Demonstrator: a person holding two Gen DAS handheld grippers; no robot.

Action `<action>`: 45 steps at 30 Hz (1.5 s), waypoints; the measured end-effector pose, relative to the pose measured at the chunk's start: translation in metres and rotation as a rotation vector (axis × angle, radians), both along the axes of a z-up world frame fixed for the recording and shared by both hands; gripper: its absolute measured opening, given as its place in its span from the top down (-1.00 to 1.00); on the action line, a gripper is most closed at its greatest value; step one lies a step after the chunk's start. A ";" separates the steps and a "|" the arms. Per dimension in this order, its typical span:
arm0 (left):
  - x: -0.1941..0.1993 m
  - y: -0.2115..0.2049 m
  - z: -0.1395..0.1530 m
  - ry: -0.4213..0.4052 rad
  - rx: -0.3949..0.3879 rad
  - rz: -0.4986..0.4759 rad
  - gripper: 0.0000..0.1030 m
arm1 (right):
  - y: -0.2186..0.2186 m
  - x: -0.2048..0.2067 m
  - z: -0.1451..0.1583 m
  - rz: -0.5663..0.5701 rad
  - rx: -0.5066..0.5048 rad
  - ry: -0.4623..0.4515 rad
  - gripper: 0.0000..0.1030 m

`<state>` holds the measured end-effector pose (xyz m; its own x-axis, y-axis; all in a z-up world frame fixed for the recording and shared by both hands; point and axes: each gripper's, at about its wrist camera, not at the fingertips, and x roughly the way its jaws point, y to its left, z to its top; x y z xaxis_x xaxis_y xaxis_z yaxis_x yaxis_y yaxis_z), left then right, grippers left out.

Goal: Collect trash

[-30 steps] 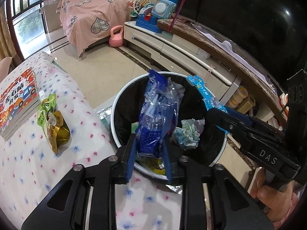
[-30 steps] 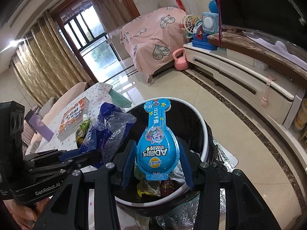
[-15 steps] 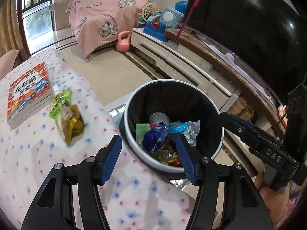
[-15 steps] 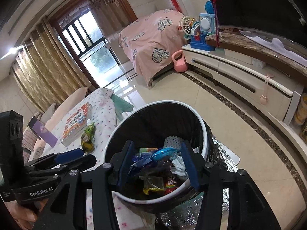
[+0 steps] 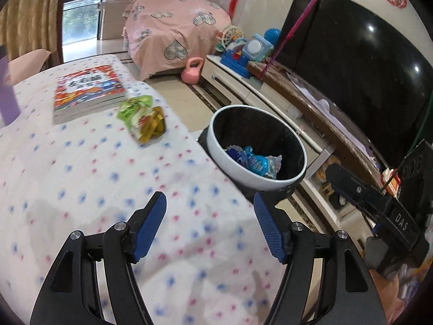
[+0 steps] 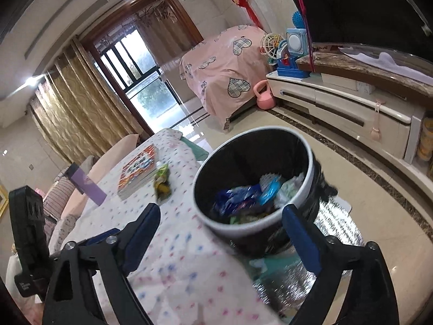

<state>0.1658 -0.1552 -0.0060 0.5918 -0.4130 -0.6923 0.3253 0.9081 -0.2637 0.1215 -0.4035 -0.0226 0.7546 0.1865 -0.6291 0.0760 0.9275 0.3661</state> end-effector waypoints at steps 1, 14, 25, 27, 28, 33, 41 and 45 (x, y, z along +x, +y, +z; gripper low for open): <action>-0.006 0.006 0.002 -0.012 -0.007 0.012 -0.33 | 0.004 -0.006 0.000 -0.002 0.002 -0.003 -0.85; -0.095 0.068 0.041 -0.327 -0.024 0.185 -0.97 | 0.054 -0.074 0.055 0.002 -0.104 -0.231 -1.00; -0.125 0.092 0.017 -0.466 0.111 0.310 -1.00 | 0.093 -0.111 0.035 -0.046 -0.303 -0.393 -1.00; -0.128 0.095 0.015 -0.470 0.120 0.320 -1.00 | 0.096 -0.112 0.029 -0.038 -0.317 -0.388 -1.00; -0.129 0.096 0.014 -0.474 0.122 0.323 -1.00 | 0.098 -0.112 0.027 -0.039 -0.327 -0.387 -1.00; -0.136 0.099 0.013 -0.505 0.139 0.361 -1.00 | 0.104 -0.119 0.018 -0.038 -0.351 -0.401 -1.00; -0.138 0.102 0.010 -0.501 0.150 0.384 -1.00 | 0.106 -0.125 0.018 -0.042 -0.364 -0.410 -1.00; -0.138 0.100 0.008 -0.497 0.169 0.380 -1.00 | 0.106 -0.123 0.017 -0.043 -0.363 -0.400 -1.00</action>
